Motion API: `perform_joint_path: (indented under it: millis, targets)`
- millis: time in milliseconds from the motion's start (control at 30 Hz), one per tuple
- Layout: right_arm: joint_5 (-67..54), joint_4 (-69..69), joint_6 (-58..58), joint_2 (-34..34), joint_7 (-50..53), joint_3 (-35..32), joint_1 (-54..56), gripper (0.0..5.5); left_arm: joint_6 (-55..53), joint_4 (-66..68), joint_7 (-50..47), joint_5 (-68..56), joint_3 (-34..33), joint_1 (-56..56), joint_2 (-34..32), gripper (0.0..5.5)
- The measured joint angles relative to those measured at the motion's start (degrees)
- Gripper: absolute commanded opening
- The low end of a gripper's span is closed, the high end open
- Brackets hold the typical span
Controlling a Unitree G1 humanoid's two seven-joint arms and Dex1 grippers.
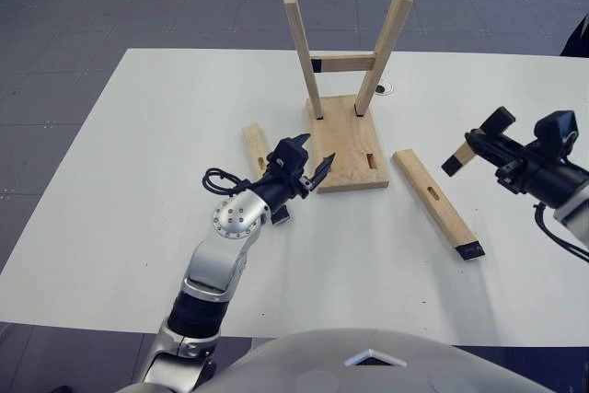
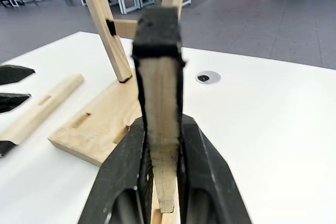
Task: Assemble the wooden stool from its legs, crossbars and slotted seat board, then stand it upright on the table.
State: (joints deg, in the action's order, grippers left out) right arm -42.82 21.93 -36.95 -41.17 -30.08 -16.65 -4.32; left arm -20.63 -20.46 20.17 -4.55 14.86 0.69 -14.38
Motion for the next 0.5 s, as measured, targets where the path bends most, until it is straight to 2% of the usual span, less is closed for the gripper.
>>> perform_joint_path:
  millis: [233,500]
  targets:
    - [4.41,0.06,3.01,3.84,-1.01,2.22,-5.14,0.40,0.81,0.01,-0.66,0.43,-0.40,-0.01,0.48,3.05]
    - [7.28,-1.19,5.07,7.17,-0.72,4.11,-4.70,0.40,0.81,0.01,-0.76,0.43,-1.07,0.00,0.53,3.05]
